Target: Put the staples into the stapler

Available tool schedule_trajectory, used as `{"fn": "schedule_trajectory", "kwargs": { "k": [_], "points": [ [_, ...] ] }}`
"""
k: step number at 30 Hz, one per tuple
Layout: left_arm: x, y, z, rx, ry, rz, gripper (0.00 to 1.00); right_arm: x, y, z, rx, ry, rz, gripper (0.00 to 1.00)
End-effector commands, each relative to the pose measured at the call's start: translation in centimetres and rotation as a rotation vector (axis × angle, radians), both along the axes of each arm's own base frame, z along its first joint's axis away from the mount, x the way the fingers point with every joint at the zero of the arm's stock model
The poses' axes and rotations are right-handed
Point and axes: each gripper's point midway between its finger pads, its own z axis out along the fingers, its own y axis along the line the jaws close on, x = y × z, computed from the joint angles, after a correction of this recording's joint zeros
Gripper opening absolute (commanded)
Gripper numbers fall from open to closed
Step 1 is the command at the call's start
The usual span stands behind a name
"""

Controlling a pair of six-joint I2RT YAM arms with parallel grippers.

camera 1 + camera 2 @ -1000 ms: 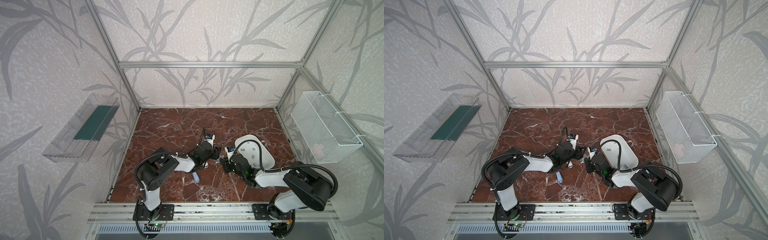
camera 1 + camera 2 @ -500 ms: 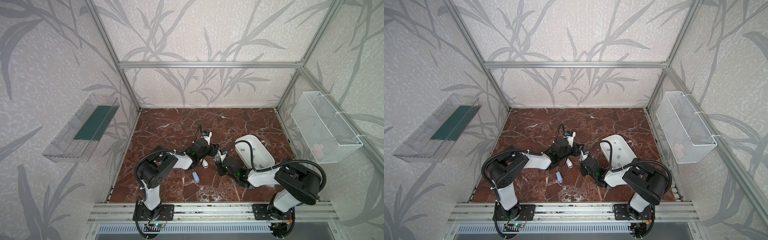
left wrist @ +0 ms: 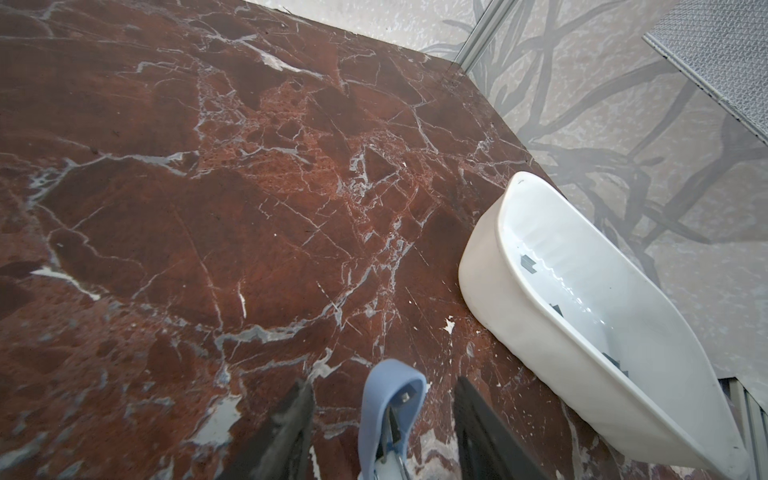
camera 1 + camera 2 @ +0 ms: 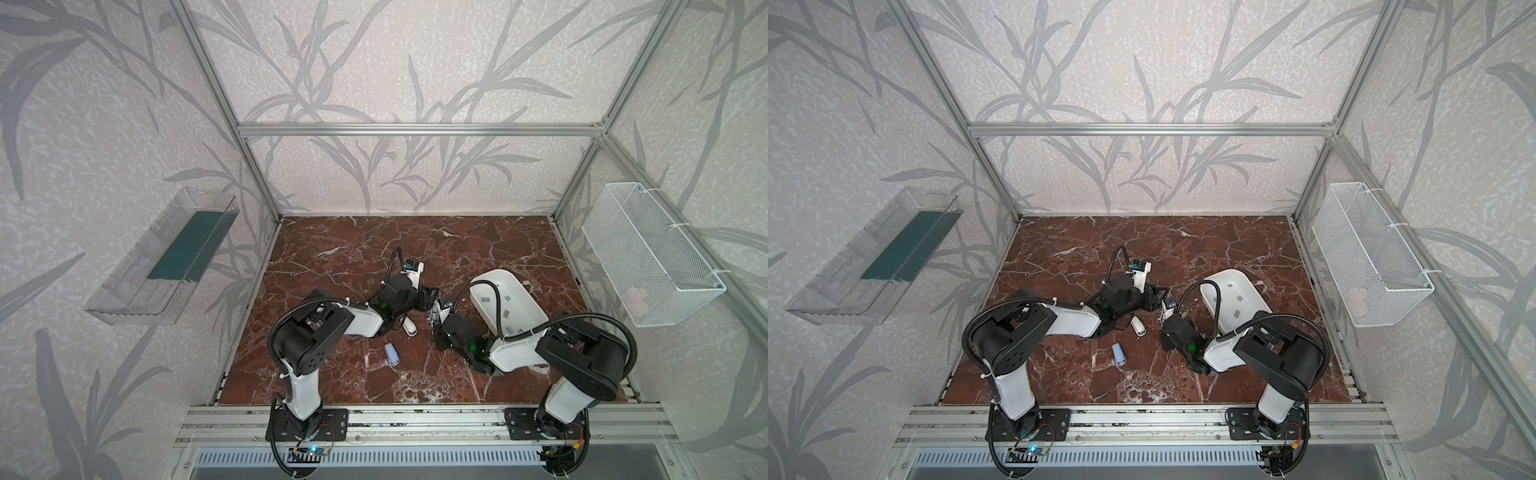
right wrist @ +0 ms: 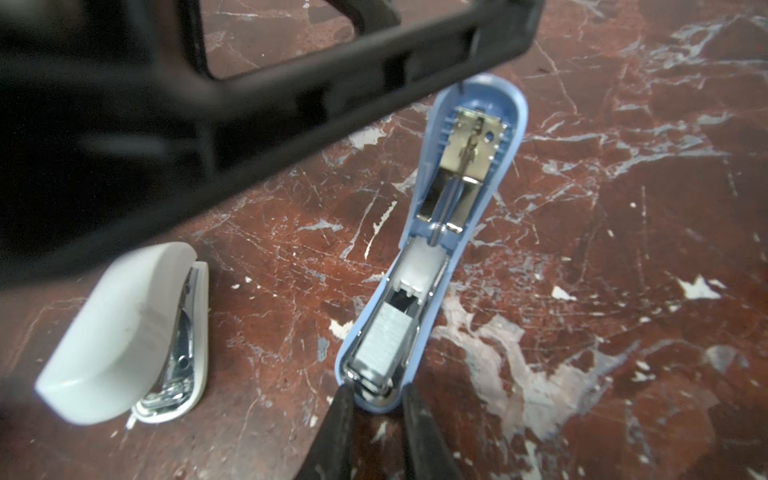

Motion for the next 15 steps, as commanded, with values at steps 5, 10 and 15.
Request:
{"fn": "schedule_trajectory", "kwargs": {
  "k": [5, 10, 15],
  "points": [
    [0.4, 0.9, 0.3, -0.021, -0.01, -0.006, 0.56, 0.6, 0.8, 0.7, 0.059, -0.003, -0.021, 0.43],
    [0.7, 1.8, 0.3, -0.015, -0.01, 0.02, 0.56, 1.6, 0.7, -0.5, 0.043, 0.028, -0.097, 0.54],
    [0.7, 2.3, 0.3, -0.013, -0.005, 0.026, 0.56, 2.1, 0.1, -0.8, 0.037, 0.003, -0.145, 0.45]
  ]
}}
